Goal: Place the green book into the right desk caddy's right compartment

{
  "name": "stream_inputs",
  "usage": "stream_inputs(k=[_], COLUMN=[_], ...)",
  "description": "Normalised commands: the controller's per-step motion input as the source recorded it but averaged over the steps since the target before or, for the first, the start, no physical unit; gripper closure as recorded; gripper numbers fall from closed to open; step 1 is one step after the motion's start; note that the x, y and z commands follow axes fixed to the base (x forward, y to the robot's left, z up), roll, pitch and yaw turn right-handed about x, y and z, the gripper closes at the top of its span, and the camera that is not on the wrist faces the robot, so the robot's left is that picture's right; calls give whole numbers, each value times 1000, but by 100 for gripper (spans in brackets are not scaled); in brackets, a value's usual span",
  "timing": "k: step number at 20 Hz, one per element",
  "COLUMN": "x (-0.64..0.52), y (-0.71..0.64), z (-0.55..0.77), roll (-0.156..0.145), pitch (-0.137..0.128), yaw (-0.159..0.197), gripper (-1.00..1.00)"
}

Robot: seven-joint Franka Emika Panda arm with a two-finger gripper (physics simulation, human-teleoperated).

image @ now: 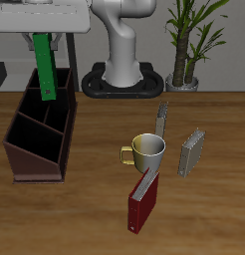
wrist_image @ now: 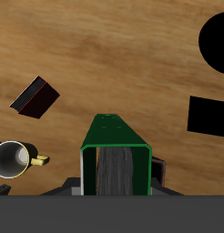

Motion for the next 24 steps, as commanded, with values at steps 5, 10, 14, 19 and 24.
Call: stream_inputs(k=[5, 10, 14, 19, 24], x=[-435, -406, -456, -253, -267], y=[36, 35, -4, 2, -42], z=[198, 172, 79, 2, -75], roll=[5, -4, -21, -27, -49], pitch=[-60, -50, -30, -16, 16], yaw=[54, 42, 37, -21, -45], gripper=[100, 100, 100, 100, 100])
